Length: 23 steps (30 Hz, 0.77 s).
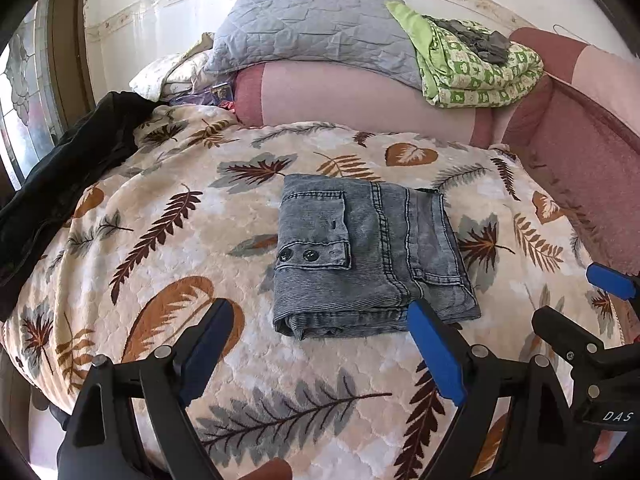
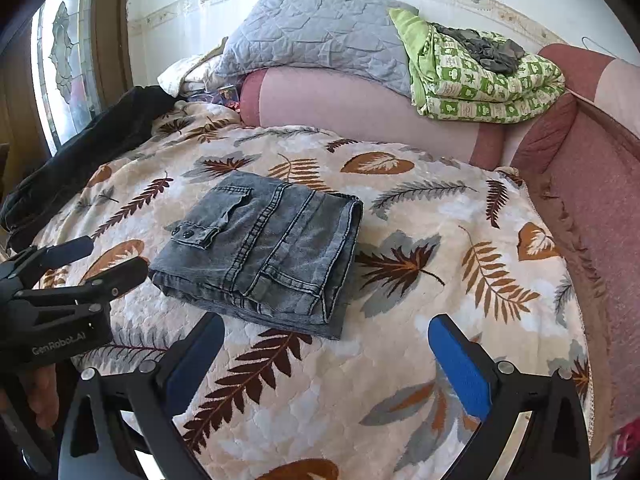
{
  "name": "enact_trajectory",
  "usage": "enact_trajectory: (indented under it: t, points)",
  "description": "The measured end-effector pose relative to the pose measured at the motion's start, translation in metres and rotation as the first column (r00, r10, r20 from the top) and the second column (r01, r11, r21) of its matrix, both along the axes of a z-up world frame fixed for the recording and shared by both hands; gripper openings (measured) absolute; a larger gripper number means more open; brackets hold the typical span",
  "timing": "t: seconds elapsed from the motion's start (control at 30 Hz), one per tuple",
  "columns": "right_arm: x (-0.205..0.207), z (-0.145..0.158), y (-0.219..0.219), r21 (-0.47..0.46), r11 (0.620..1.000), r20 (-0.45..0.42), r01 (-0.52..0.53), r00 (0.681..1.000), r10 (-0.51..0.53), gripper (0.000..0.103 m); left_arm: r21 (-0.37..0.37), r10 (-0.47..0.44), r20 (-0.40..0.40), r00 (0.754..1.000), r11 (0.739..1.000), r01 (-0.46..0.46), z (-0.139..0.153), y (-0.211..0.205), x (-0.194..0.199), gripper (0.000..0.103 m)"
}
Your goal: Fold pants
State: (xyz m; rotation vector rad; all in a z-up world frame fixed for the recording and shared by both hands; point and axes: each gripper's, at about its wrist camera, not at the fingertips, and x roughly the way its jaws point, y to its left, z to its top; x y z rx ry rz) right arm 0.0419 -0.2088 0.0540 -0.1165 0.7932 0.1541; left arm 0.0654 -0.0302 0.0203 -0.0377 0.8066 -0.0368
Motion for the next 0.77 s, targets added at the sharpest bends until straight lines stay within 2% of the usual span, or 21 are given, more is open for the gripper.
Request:
enact_trajectory:
  t: [0.53, 0.7, 0.77]
  points:
    - [0.012, -0.005, 0.000, 0.011, 1.000, -0.008, 0.010, 1.000, -0.010, 0.103, 0.001, 0.013, -0.024, 1.000, 1.000, -0.013, -0.006, 0.001, 0.017, 0.089]
    - [0.017, -0.006, -0.001, 0.016, 1.000, -0.012, 0.015, 1.000, -0.015, 0.103, -0.029, 0.004, -0.034, 0.999, 1.000, -0.005, -0.006, 0.001, 0.027, 0.089]
    - [0.019, -0.007, -0.001, 0.018, 1.000, -0.013, 0.018, 1.000, -0.018, 0.103, -0.006, 0.012, -0.027, 1.000, 1.000, -0.012, -0.006, -0.001, 0.032, 0.089]
